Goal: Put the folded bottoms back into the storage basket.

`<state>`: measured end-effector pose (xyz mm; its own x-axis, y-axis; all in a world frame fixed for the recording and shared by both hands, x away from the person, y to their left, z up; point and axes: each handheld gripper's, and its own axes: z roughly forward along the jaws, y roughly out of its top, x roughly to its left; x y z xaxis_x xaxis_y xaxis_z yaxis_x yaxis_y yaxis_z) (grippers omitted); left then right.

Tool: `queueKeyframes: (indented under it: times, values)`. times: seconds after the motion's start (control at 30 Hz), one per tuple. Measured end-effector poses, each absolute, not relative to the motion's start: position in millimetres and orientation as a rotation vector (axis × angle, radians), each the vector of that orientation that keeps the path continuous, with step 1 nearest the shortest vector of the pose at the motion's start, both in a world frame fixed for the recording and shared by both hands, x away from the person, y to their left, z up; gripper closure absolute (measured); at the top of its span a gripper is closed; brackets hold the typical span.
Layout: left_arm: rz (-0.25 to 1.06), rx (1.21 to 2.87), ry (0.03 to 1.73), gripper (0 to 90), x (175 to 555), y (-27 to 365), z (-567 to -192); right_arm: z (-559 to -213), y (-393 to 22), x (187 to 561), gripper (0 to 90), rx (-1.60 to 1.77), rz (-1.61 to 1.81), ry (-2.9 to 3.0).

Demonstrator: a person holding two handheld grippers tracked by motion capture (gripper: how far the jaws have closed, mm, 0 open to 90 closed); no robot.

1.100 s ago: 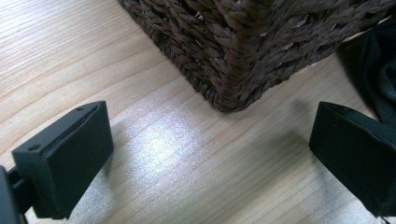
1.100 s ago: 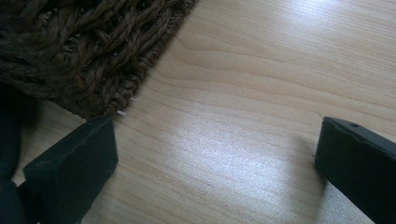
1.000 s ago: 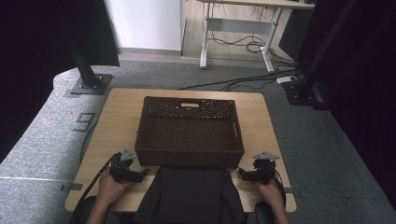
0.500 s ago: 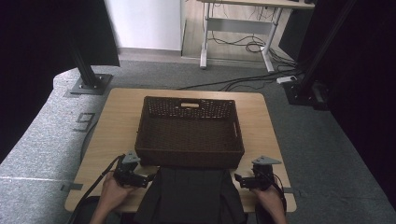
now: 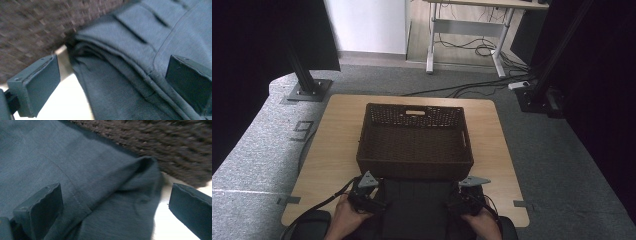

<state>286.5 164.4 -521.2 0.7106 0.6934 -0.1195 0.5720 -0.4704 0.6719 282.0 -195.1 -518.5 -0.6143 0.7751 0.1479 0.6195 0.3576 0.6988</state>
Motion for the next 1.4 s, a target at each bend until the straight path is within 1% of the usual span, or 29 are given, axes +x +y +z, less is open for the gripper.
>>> queueKeyframes:
  times: [0.17,0.33,0.53,0.67,0.7,0.73,0.77,0.8,0.83,0.93,0.97,1.07,1.2,1.4]
  values:
    - [0.195,2.228,1.014,0.0,288,160,-532,-530,-192,285,0.0,1.342,1.065,2.401]
    - [0.121,2.205,1.051,0.0,288,164,-540,-540,-196,288,0.0,1.401,1.081,2.41]
    - [0.136,2.189,1.041,0.0,280,167,-541,-544,-202,286,0.0,1.398,1.108,2.429]
    - [0.106,2.2,1.012,0.0,274,165,-541,-542,-203,283,0.0,1.382,1.063,2.477]
    - [0.098,2.205,1.002,0.0,272,164,-541,-541,-202,282,1.2,1.371,1.054,2.5]
    - [0.092,2.206,1.0,0.1,271,163,-540,-539,-201,281,4.4,1.365,1.057,2.529]
    - [0.086,2.205,0.993,1.9,270,163,-539,-538,-200,280,8.2,1.363,1.074,2.56]
    - [0.079,2.201,0.987,5.4,270,162,-539,-536,-199,279,14.1,1.361,1.1,2.596]
    - [0.07,2.198,0.987,7.9,270,162,-538,-536,-198,277,15.9,1.353,1.121,2.62]
    - [0.043,2.187,0.974,16.5,271,162,-538,-535,-191,275,16.6,1.342,1.132,2.639]
    - [0.035,2.187,0.97,17.6,272,162,-538,-536,-190,276,17.0,1.343,1.142,2.645]
    - [0.011,2.178,0.959,21.9,275,160,-538,-536,-187,280,23.0,1.36,1.184,2.666]
    - [-0.002,2.182,0.944,24.0,278,155,-538,-537,-184,284,29.3,1.376,1.244,2.69]
    - [-0.019,2.19,0.939,31.8,281,149,-537,-539,-176,290,32.9,1.369,1.299,2.737]
